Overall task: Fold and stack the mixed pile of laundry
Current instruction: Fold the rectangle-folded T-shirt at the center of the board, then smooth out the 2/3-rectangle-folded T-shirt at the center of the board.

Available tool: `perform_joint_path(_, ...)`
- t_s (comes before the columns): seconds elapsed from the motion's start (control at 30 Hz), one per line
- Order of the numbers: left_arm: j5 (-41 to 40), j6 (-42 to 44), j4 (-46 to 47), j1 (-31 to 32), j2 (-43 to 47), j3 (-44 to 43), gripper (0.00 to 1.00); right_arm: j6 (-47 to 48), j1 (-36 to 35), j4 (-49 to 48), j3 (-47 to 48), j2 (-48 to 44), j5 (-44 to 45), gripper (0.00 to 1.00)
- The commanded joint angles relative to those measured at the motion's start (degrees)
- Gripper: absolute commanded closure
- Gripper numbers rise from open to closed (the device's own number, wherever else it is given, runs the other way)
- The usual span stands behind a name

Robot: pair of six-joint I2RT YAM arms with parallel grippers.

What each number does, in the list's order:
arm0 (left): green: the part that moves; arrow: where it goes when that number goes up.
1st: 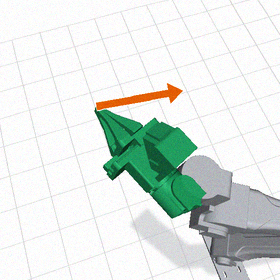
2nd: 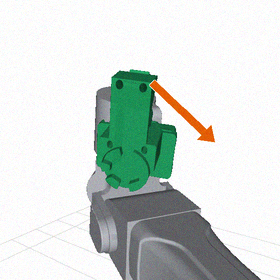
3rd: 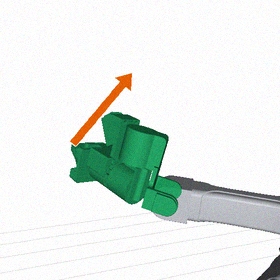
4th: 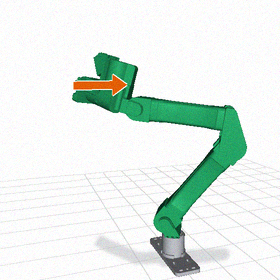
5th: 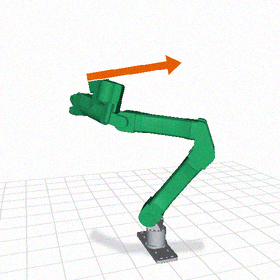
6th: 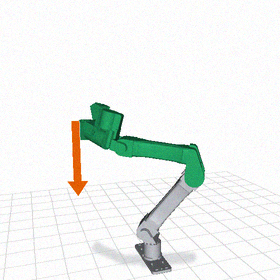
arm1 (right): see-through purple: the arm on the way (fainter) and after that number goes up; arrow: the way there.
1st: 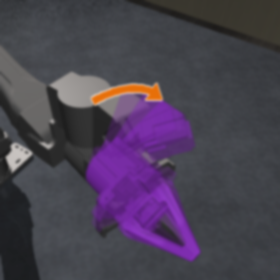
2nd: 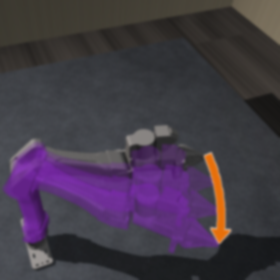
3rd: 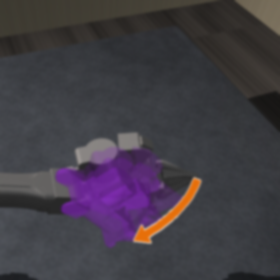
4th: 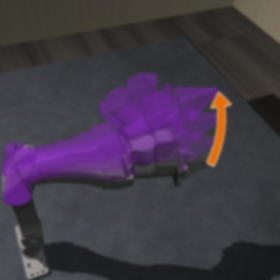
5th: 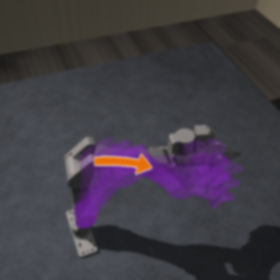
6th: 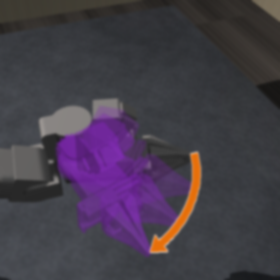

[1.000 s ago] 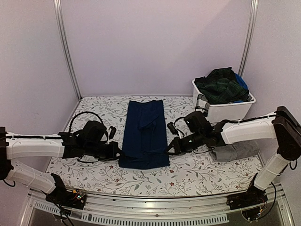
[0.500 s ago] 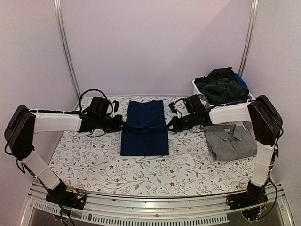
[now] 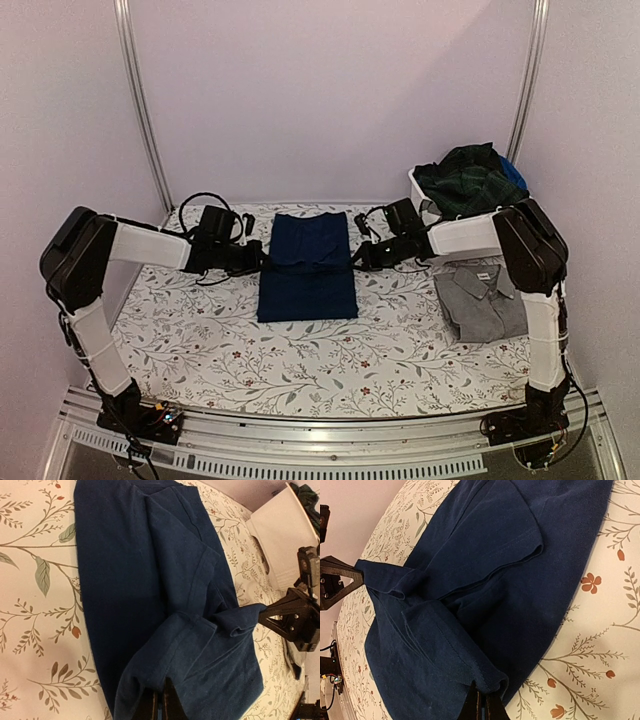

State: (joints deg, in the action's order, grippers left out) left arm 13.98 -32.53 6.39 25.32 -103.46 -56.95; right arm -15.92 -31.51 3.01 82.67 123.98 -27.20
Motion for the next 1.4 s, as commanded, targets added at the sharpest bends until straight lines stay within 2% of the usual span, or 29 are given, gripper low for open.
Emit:
perform_joint_path(0.0, 1.6, 1.0, 3.3, -1.3, -2.4, -1.9, 1.0, 1.6, 0.3, -0.1, 3.6, 2.8, -1.0, 1.0)
perform_joint_path(0.2, 3.1, -0.1, 4.2, -3.2, -4.4, -2.7, 1.0, 1.9, 0.7, 0.7, 7.1, 5.7, -1.3, 0.99)
perform_joint_path(0.23, 3.4, 0.2, 4.0, -3.3, -4.7, -3.2, 0.97, 2.1, 0.8, 1.4, 8.0, 6.4, -1.4, 0.98)
perform_joint_path(0.37, 5.7, 1.8, 2.4, -4.4, -4.1, -4.9, 0.67, 2.8, 1.5, 3.5, 9.2, 6.7, -1.4, 0.77)
perform_joint_path(0.47, 4.9, 2.4, 1.8, -5.7, 1.4, -3.2, 0.5, 2.9, 2.3, 3.3, 6.4, 1.8, 0.2, 0.57)
perform_joint_path(0.53, 5.1, 2.6, 2.4, -6.5, 5.1, -0.7, 0.43, 3.3, 2.5, 3.5, 3.6, -2.4, 1.3, 0.54)
perform_joint_path(0.73, 7.7, 3.5, 2.2, -6.4, 9.7, 5.0, 0.45, 2.9, 1.6, 2.1, -2.9, -9.9, -4.5, 0.54)
perform_joint_path(0.9, 10.7, 3.7, 5.1, -4.0, 5.0, 5.0, 0.6, 1.6, -1.9, 0.9, -0.2, -7.2, -7.6, 0.57)
perform_joint_path(1.1, 12.7, 3.7, 5.9, -2.1, -5.2, -2.0, 0.67, -0.9, -3.8, 0.2, 10.3, 3.8, -12.3, 0.59)
perform_joint_path(1.2, 13.5, 3.6, 5.3, -2.1, -10.4, -7.8, 0.69, -1.5, -3.6, 1.4, 15.2, 9.7, -11.6, 0.6)
perform_joint_path(1.37, 13.9, 3.3, 2.4, -2.7, -18.9, -16.4, 0.71, -3.3, -0.7, 2.5, 16.4, 14.5, -8.6, 0.6)
